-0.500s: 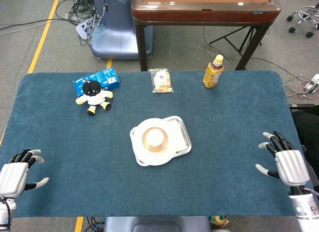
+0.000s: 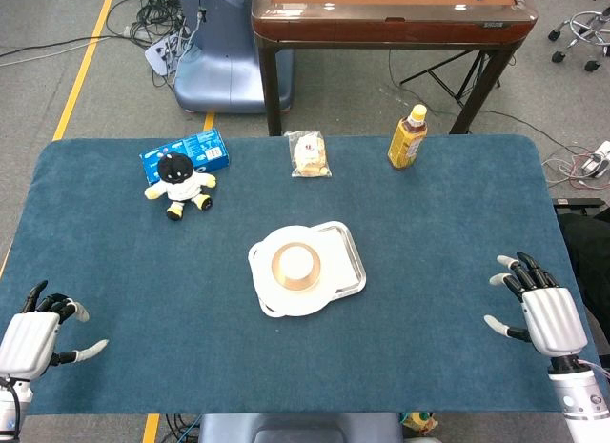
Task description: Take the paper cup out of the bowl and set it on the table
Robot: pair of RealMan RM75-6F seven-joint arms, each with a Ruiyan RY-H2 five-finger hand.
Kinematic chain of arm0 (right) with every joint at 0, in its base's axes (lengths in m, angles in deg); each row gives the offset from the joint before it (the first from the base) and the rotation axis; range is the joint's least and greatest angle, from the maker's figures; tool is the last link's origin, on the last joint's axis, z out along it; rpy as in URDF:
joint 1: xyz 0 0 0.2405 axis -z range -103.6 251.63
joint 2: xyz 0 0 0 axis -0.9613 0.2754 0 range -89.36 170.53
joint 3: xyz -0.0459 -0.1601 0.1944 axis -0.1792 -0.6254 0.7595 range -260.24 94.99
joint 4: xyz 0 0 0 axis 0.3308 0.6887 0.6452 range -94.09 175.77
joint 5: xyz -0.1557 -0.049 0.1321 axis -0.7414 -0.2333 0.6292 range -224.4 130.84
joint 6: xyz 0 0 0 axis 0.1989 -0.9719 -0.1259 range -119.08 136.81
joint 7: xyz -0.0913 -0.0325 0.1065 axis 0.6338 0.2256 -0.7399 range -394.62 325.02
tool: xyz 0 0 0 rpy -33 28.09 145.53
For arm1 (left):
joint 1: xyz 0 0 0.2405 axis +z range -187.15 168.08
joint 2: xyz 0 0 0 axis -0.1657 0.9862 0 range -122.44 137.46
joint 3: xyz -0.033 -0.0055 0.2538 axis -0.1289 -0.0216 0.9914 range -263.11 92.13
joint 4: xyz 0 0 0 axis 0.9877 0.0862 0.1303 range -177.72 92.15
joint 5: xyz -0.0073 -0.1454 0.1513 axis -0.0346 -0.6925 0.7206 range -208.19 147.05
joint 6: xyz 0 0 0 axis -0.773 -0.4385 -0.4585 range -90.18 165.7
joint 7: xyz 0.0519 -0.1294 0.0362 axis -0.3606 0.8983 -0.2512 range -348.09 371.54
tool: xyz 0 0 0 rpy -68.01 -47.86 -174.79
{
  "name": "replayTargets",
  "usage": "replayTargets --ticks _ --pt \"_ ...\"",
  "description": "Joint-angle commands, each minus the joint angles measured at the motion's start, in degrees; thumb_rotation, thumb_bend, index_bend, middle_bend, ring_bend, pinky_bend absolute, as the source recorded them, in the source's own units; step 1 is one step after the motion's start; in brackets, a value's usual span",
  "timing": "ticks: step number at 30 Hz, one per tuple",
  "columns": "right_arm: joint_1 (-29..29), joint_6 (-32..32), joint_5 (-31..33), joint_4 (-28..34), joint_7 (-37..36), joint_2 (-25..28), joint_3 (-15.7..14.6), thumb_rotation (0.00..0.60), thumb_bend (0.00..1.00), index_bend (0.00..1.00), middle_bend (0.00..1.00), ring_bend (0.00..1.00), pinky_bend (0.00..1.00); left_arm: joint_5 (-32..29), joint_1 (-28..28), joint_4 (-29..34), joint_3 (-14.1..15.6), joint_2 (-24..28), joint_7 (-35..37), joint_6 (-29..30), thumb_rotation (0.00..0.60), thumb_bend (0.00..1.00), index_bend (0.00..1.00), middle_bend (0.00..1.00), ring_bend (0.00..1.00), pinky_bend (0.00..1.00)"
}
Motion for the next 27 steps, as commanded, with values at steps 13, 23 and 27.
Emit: replayTargets --ticks 13,23,27 --pt "-8.63 -8.33 -1.29 3.56 5.06 0.7 3.4 0.6 0.0 0.46 0.24 0.12 0.27 -3.93 0.27 2.22 -0.26 1.75 -3.94 -1.66 0.6 0.02 0.47 0.41 0.27 0.37" --pt "-18.55 -20.87 2.37 5.03 1.05 0.26 6.87 0.6 0.16 0.47 0.16 0.04 0.18 -5.27 0.55 2.97 -0.04 2.36 -4.89 -2.33 0.6 0.02 0.47 0.41 0.27 0.37" --pt "-21.72 -23.47 3.38 5.07 5.44 -1.45 8.04 0.6 0.19 0.47 0.14 0.04 0.17 -5.61 0.65 3.16 0.04 2.66 -4.99 -2.53 0.6 0.02 0.47 0.41 0.27 0.37"
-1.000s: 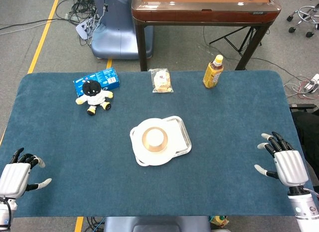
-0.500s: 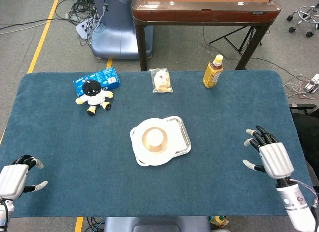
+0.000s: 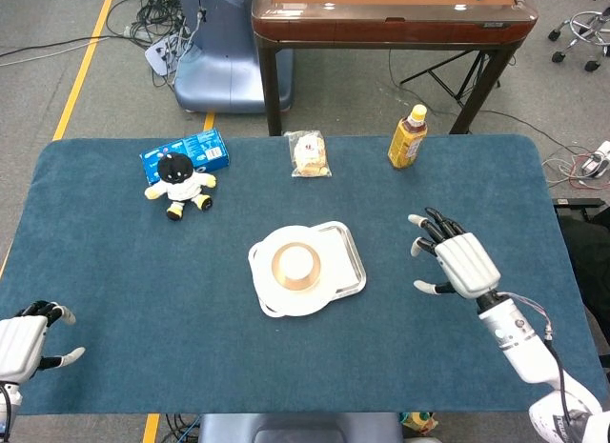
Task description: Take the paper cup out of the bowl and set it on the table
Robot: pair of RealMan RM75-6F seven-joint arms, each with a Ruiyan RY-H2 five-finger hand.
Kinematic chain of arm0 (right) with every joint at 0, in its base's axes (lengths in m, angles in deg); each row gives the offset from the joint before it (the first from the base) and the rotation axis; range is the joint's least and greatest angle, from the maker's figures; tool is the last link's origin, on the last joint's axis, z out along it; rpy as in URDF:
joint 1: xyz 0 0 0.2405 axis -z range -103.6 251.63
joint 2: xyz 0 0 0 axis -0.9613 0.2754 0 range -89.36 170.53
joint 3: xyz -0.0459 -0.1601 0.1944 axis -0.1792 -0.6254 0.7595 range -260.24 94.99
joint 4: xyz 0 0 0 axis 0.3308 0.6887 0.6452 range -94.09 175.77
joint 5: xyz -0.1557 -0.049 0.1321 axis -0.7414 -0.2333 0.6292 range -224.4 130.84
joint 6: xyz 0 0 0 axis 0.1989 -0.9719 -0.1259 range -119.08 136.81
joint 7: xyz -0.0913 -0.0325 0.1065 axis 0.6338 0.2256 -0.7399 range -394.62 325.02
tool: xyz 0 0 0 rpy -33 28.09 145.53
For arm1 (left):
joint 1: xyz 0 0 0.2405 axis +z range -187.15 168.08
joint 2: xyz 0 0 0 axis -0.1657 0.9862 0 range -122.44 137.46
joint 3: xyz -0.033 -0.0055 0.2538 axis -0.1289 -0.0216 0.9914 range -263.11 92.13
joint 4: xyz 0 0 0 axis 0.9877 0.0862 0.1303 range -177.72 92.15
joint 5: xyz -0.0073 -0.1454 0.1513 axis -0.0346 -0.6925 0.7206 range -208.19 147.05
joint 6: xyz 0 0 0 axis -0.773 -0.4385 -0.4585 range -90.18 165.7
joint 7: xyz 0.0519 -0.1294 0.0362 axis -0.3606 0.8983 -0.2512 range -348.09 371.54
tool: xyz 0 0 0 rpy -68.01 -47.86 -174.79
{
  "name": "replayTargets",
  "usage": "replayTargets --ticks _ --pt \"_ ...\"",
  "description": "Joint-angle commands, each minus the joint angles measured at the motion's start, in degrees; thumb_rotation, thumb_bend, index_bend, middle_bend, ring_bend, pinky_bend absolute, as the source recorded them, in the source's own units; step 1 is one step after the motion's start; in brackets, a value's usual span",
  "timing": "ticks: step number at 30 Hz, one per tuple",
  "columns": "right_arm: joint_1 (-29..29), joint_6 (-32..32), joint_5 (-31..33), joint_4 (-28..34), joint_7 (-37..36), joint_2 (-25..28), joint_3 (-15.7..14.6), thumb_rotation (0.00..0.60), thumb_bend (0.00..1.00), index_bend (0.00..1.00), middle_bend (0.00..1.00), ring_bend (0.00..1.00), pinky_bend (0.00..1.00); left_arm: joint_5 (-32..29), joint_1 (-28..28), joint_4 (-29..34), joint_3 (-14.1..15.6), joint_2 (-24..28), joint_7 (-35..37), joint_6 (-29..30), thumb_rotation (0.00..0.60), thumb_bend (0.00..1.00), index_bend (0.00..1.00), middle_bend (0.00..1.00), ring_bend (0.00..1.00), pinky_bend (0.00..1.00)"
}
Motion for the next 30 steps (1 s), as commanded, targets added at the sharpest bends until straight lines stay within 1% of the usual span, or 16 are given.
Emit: replayTargets --ticks 1,4,10,17,20,27,30 --pt "-3.38 -3.37 1.73 0.08 4.79 -2.08 1.71 0.6 0.2 0.47 0.14 0.04 0.17 -0.15 0.04 0.14 0.09 0.16 -0.14 -0.18 0.6 0.02 0.47 0.41 0.27 0.37" --pt "-5.77 -5.49 3.18 -0.07 7.87 -3.55 2.58 0.6 0.21 0.47 0.13 0.04 0.16 -0.25 0.06 0.33 0.15 0.3 -0.37 -0.27 0.6 0.02 0.47 0.41 0.27 0.37" --pt "-10.08 -8.43 5.51 -1.51 13.24 -7.15 3.81 0.6 0.28 0.47 0.12 0.03 0.16 -0.48 0.16 0.53 0.05 0.53 -0.21 -0.2 0.6 0.02 0.47 0.41 0.28 0.37" --pt "-13.65 -10.9 7.09 -3.43 16.34 -10.29 3.83 0.6 0.36 0.5 0.11 0.0 0.13 -0.69 0.21 0.69 0.06 0.74 -0.29 -0.32 0.6 0.02 0.47 0.41 0.28 0.37" --pt "-15.61 -12.19 6.7 -4.89 17.56 -11.79 3.4 0.6 0.39 0.51 0.1 0.0 0.12 -0.87 0.2 0.8 0.04 0.83 -0.34 -0.44 0.6 0.02 0.47 0.41 0.28 0.37" --pt "-18.49 -12.32 4.2 -9.01 19.55 -15.09 2.0 0.6 0.38 0.51 0.09 0.0 0.11 -1.26 0.27 0.72 -0.13 1.02 -0.04 -0.45 0.6 0.02 0.47 0.41 0.28 0.38" --pt "-19.43 -11.85 3.36 -10.74 19.84 -16.6 1.69 0.6 0.3 0.51 0.08 0.0 0.11 -1.37 0.3 0.7 -0.15 1.11 0.07 -0.5 0.6 0.02 0.47 0.41 0.28 0.38"
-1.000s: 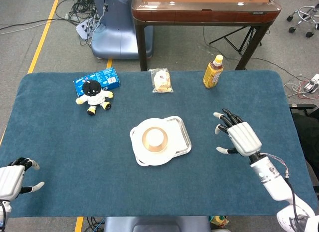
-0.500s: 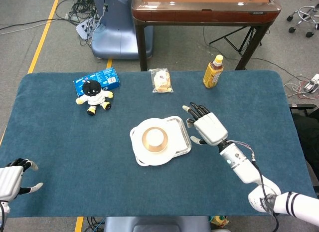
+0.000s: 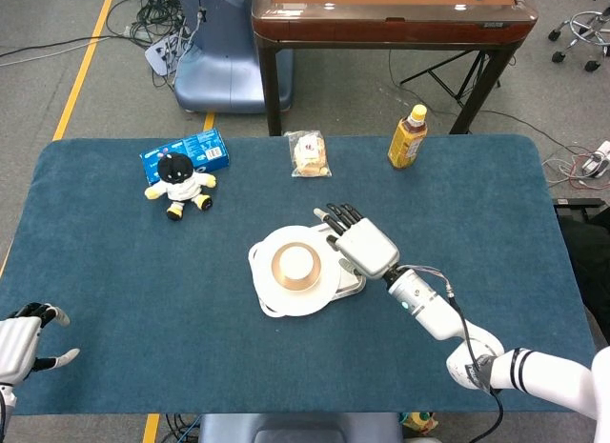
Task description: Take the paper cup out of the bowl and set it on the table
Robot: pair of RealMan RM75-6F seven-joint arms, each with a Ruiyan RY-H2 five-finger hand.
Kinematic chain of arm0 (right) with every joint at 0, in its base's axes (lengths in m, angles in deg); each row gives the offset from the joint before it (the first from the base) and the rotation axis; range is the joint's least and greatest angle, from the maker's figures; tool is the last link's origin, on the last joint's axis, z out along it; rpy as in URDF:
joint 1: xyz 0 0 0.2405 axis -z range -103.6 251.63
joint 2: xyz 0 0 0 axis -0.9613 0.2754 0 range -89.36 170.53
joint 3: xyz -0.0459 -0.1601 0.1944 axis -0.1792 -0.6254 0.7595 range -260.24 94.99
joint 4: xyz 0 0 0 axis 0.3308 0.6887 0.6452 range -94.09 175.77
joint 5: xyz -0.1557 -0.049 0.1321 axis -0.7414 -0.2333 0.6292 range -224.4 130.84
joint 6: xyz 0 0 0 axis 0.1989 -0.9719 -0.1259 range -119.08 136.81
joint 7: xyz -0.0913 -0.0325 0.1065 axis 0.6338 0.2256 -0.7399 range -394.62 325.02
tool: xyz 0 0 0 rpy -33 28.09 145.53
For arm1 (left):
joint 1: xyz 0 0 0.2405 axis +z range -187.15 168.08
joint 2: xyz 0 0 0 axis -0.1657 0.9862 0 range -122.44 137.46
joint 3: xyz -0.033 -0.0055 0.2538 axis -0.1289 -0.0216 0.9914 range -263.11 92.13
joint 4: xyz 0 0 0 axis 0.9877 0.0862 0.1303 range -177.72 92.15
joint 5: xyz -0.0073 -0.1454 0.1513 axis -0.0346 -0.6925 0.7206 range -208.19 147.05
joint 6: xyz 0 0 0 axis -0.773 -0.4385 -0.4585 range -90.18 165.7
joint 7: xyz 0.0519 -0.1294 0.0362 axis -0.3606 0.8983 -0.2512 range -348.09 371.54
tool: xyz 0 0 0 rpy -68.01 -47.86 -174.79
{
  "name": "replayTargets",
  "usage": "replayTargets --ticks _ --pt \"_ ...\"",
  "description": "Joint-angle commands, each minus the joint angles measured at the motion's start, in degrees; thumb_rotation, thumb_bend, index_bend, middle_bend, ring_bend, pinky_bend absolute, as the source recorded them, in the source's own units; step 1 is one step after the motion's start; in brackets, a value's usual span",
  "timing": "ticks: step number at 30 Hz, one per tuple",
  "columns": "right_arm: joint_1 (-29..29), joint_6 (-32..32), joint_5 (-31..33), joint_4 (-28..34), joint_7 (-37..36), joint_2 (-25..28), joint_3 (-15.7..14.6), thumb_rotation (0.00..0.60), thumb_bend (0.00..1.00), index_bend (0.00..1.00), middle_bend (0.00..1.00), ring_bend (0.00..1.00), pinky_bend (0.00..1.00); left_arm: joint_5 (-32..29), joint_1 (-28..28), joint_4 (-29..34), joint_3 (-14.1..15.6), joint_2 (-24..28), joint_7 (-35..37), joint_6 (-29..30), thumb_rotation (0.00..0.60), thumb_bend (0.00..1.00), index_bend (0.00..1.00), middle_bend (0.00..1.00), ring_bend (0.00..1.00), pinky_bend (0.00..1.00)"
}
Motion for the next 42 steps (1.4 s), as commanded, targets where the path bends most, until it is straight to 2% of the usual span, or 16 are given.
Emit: replayTargets --ticks 1,5,19,27,36,42 --pt "-1.12 0.33 -0.76 -1.59 0.36 -1.55 -0.42 0.6 0.26 0.51 0.08 0.0 0.11 0.0 0.02 0.01 -0.01 0.05 0.1 0.02 0.6 0.02 0.47 0.41 0.28 0.38" --pt "-2.32 0.11 -1.0 -2.96 1.11 -3.0 -0.68 0.6 0.19 0.51 0.08 0.0 0.11 -0.08 0.08 0.01 -0.08 0.11 0.2 0.11 0.6 0.02 0.47 0.41 0.28 0.38" --pt "-5.97 -2.18 0.59 -5.23 4.9 -6.81 -1.23 0.6 0.19 0.51 0.07 0.0 0.11 -0.59 0.16 0.0 -0.27 0.35 0.7 -0.03 0.6 0.02 0.47 0.41 0.28 0.38" --pt "-7.69 -3.14 1.81 -6.06 5.78 -9.24 -1.13 0.6 0.22 0.51 0.07 0.0 0.11 -0.64 0.31 0.14 -0.44 0.67 1.36 0.25 0.6 0.02 0.47 0.41 0.28 0.39" --pt "-9.07 -4.26 3.42 -6.45 7.12 -10.77 -1.4 0.6 0.33 0.51 0.07 0.0 0.11 -0.78 0.56 0.25 -0.69 1.25 2.18 0.68 0.6 0.02 0.47 0.41 0.28 0.39" --pt "-9.38 -4.41 4.31 -6.67 7.65 -11.13 -1.74 0.6 0.36 0.51 0.07 0.0 0.11 -0.73 0.67 0.41 -0.74 1.5 2.46 0.85 0.6 0.02 0.47 0.41 0.28 0.39"
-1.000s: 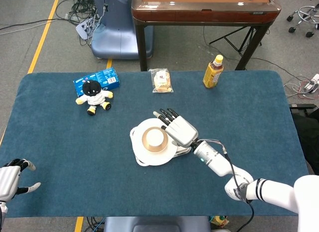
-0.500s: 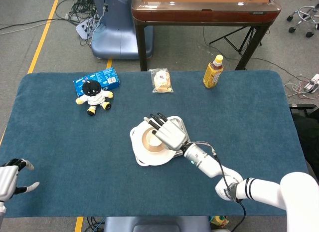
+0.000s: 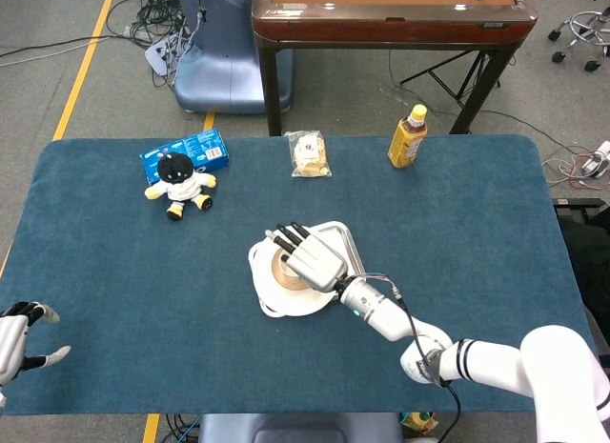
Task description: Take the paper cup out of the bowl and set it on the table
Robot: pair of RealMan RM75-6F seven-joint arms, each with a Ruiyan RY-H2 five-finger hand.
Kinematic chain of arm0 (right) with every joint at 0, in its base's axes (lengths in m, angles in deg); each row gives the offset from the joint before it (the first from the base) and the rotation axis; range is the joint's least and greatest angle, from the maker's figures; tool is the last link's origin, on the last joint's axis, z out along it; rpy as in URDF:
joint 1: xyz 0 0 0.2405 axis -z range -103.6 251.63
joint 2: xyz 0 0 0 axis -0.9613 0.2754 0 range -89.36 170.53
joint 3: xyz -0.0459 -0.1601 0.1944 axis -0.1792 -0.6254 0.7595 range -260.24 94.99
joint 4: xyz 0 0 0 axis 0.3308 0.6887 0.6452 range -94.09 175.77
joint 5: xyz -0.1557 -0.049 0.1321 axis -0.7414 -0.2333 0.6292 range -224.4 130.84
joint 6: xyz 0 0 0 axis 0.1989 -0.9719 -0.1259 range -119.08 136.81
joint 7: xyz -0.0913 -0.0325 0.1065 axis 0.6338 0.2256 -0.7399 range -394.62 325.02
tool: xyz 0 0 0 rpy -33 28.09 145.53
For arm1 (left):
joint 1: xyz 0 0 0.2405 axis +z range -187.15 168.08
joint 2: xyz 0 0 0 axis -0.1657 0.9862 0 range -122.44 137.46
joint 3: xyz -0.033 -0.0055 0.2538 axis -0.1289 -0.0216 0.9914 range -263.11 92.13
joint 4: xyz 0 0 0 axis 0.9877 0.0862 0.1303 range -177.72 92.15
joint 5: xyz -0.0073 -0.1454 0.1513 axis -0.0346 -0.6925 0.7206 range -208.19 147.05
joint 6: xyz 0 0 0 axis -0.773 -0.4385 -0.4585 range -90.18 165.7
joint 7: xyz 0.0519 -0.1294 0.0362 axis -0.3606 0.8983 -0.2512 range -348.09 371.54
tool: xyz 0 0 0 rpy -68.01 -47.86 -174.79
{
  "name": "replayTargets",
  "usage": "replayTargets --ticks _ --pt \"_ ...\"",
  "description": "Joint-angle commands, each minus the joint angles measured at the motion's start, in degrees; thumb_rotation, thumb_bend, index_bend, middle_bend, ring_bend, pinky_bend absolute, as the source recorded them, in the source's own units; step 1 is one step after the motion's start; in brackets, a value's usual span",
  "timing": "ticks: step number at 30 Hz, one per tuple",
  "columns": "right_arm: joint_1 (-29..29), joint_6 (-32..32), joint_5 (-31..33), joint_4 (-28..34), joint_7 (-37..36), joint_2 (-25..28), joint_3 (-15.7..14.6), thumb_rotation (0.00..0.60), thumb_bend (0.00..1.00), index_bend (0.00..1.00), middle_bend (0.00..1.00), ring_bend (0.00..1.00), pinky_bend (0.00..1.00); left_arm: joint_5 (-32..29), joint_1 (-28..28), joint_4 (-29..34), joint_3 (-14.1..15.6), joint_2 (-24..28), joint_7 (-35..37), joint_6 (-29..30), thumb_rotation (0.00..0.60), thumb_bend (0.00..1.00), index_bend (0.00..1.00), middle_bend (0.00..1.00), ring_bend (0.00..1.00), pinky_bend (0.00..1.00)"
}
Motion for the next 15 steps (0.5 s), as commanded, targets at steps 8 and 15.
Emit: replayTargets --ticks 8,15 --pt "-0.2 0.13 0.9 -0.3 0.2 -0.16 -0.59 0.6 0.39 0.51 0.07 0.0 0.11 -0.06 0.02 0.18 0.0 0.16 0.14 -0.15 0.6 0.02 0.47 0.41 0.28 0.39" --pt "-0.3 0.5 0.97 -0.51 -0.08 -0.27 -0.99 0.6 0.43 0.54 0.07 0.0 0.11 -0.1 0.08 0.28 -0.02 0.25 0.11 -0.12 0.6 0.02 0.47 0.41 0.28 0.39"
